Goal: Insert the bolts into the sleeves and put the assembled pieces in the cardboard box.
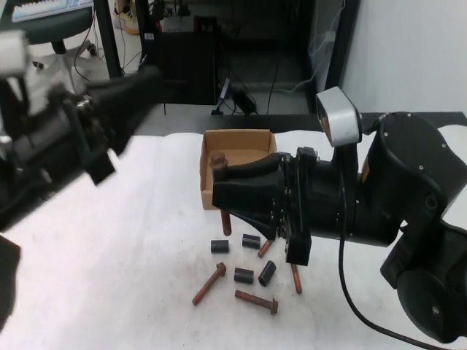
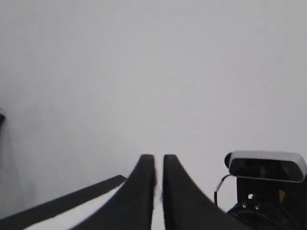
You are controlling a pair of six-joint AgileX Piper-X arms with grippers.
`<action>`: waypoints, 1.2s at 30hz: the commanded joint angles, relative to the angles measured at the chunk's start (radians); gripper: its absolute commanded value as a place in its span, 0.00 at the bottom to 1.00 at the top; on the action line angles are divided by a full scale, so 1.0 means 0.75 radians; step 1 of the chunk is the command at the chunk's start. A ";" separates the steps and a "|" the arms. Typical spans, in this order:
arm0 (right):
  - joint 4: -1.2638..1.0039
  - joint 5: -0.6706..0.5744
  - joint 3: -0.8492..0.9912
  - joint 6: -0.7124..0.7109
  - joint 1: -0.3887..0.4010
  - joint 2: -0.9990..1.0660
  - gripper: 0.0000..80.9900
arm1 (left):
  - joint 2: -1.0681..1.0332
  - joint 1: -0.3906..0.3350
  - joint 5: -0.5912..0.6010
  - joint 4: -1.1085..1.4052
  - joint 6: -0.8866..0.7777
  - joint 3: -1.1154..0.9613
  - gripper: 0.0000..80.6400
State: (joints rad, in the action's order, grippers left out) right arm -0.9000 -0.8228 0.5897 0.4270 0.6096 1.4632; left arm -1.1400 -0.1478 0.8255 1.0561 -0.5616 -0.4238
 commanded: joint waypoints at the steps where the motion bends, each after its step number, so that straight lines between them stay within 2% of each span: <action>1: 0.093 0.181 0.021 -0.004 -0.008 -0.006 0.01 | 0.028 0.025 0.000 0.024 0.001 -0.002 0.00; 6: 0.512 0.507 0.146 -0.264 -0.025 -0.006 0.01 | 0.051 0.024 0.030 0.012 -0.072 0.043 0.00; 10: 1.043 0.738 0.413 -0.544 -0.056 0.053 0.01 | 0.051 0.003 0.034 0.012 -0.098 0.130 0.00; 13: 1.250 0.854 0.616 -0.611 -0.093 0.163 0.01 | 0.054 0.002 0.034 0.016 -0.103 0.201 0.00; 20: 1.497 0.900 1.032 -0.632 -0.152 0.502 0.01 | 0.057 -0.020 0.034 0.114 -0.173 0.290 0.00; 25: 1.647 0.900 1.221 -0.632 -0.150 0.694 0.01 | 0.057 -0.020 0.034 0.115 -0.211 0.298 0.00; 36: 1.613 1.064 1.286 -0.632 -0.147 0.871 0.01 | 0.057 -0.020 0.067 0.296 -0.330 0.302 0.00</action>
State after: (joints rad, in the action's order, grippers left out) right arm 0.3301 -0.0403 1.5374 -0.0438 0.5028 2.1212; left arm -1.1081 -0.1585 0.8598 1.2167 -0.7742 -0.2010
